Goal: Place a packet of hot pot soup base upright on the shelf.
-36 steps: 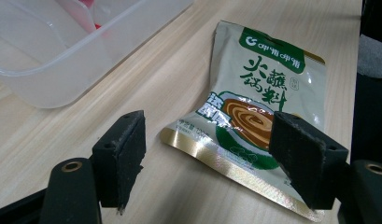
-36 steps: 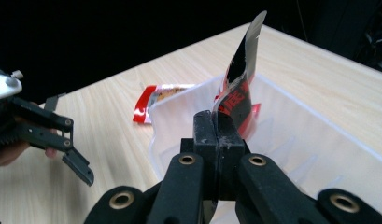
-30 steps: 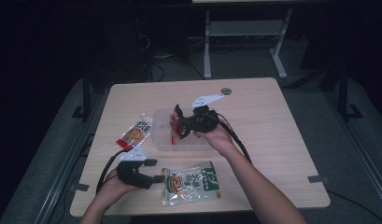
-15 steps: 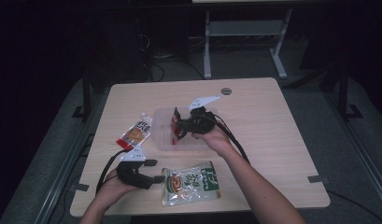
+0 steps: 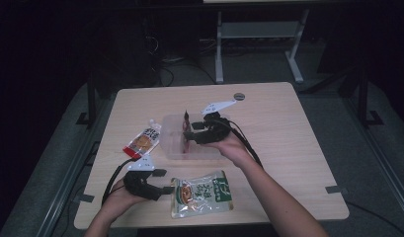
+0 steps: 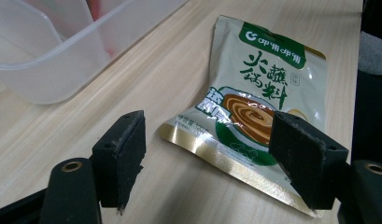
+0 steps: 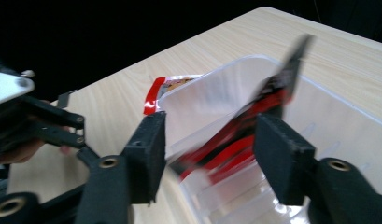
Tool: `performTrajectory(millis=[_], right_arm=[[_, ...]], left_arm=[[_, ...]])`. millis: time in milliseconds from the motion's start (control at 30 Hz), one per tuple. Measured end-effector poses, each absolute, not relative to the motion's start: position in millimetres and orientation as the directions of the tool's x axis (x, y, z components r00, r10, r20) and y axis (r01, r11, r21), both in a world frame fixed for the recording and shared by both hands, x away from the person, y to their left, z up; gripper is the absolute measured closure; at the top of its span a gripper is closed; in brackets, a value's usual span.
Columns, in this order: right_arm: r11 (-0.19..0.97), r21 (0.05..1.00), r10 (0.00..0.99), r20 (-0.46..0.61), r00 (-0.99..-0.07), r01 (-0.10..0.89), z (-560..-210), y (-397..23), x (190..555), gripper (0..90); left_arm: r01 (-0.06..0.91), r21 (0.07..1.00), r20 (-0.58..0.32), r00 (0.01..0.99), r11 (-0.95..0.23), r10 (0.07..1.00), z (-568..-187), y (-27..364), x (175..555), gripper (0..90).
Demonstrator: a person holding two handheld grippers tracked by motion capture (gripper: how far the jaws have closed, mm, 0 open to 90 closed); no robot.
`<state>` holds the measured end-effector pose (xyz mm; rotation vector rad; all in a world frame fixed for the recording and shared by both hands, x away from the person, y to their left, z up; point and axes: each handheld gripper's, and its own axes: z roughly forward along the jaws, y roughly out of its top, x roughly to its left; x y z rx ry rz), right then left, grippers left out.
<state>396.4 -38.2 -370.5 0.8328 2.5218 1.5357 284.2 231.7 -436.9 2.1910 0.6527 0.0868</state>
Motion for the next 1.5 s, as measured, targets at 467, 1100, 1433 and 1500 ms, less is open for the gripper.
performTrajectory(millis=[467,1100,1433,1500], right_arm=[[0.403,0.831,0.443,0.189,-0.877,0.383,-357.4,-76.7,368.6,27.1],[0.393,0.832,0.46,0.192,-0.867,0.393,-386.9,-131.6,309.2,25.4],[0.402,0.803,0.507,0.205,-0.837,0.44,-415.7,-167.6,272.4,24.6],[0.396,0.799,0.522,0.209,-0.827,0.452,-420.0,-174.3,268.9,24.3]], left_arm=[[0.432,0.74,-0.158,0.856,-0.515,0.493,-435.6,233.3,285.0,27.1],[0.441,0.741,-0.163,0.85,-0.506,0.502,-435.3,238.0,284.0,27.1],[0.462,0.745,-0.139,0.813,-0.481,0.565,-428.1,247.5,284.9,28.6],[0.467,0.745,-0.138,0.807,-0.476,0.575,-427.6,251.2,286.8,28.5]])
